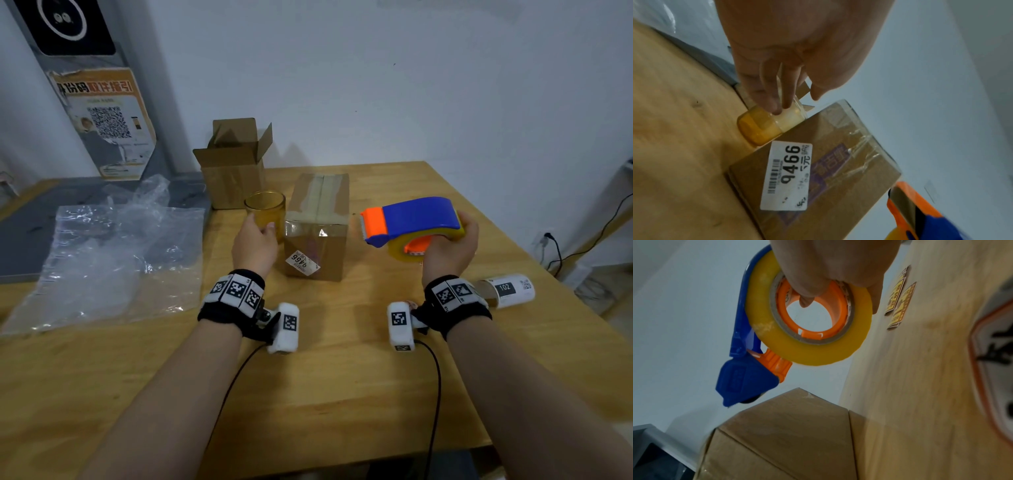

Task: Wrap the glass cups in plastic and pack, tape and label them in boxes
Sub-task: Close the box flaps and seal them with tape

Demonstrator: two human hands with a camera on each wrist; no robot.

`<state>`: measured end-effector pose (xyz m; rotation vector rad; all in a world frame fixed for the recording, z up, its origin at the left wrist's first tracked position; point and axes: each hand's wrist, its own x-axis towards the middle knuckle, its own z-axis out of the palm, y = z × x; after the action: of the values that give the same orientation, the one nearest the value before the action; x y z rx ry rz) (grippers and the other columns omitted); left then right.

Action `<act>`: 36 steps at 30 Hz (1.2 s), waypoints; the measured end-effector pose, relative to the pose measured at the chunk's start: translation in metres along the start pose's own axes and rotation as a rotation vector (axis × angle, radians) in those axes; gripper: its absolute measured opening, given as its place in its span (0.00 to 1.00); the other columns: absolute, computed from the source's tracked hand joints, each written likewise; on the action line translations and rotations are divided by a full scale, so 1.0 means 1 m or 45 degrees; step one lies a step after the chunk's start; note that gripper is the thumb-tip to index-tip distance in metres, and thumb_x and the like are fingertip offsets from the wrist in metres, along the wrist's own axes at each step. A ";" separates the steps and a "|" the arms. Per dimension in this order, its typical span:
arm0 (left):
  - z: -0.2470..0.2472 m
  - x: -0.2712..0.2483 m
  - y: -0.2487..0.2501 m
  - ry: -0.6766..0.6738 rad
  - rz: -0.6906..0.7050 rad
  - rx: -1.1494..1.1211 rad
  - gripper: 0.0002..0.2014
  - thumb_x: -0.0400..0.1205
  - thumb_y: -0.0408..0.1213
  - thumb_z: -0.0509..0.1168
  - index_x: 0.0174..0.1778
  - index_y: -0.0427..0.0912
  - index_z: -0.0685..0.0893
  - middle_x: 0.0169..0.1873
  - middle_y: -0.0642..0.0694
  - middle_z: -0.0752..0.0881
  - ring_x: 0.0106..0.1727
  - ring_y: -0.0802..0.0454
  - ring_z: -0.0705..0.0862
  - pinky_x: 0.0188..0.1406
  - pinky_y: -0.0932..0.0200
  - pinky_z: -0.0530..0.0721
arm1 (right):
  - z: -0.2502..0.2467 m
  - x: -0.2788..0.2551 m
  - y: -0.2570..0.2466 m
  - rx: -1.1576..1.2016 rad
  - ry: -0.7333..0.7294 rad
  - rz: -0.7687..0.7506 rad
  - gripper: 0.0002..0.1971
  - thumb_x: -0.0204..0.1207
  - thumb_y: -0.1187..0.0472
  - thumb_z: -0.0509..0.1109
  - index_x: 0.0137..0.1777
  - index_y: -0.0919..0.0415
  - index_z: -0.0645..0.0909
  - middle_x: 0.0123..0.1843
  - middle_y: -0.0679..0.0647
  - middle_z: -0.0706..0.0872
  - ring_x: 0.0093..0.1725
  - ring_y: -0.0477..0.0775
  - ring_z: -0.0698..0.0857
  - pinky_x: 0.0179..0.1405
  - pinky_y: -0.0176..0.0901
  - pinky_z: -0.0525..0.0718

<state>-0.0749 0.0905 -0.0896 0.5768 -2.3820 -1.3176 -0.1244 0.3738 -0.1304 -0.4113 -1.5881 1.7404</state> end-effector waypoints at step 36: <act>0.055 -0.050 0.081 -0.290 0.878 0.930 0.19 0.88 0.59 0.60 0.76 0.66 0.76 0.75 0.59 0.79 0.81 0.48 0.72 0.83 0.18 0.47 | -0.066 0.020 -0.101 -0.653 -0.542 -0.497 0.26 0.72 0.69 0.76 0.62 0.49 0.69 0.45 0.46 0.81 0.43 0.52 0.82 0.31 0.39 0.73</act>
<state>-0.0737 0.1944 -0.0537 -0.2550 -2.8285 -0.2152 -0.0632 0.4319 -0.0416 0.0485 -2.2516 1.1577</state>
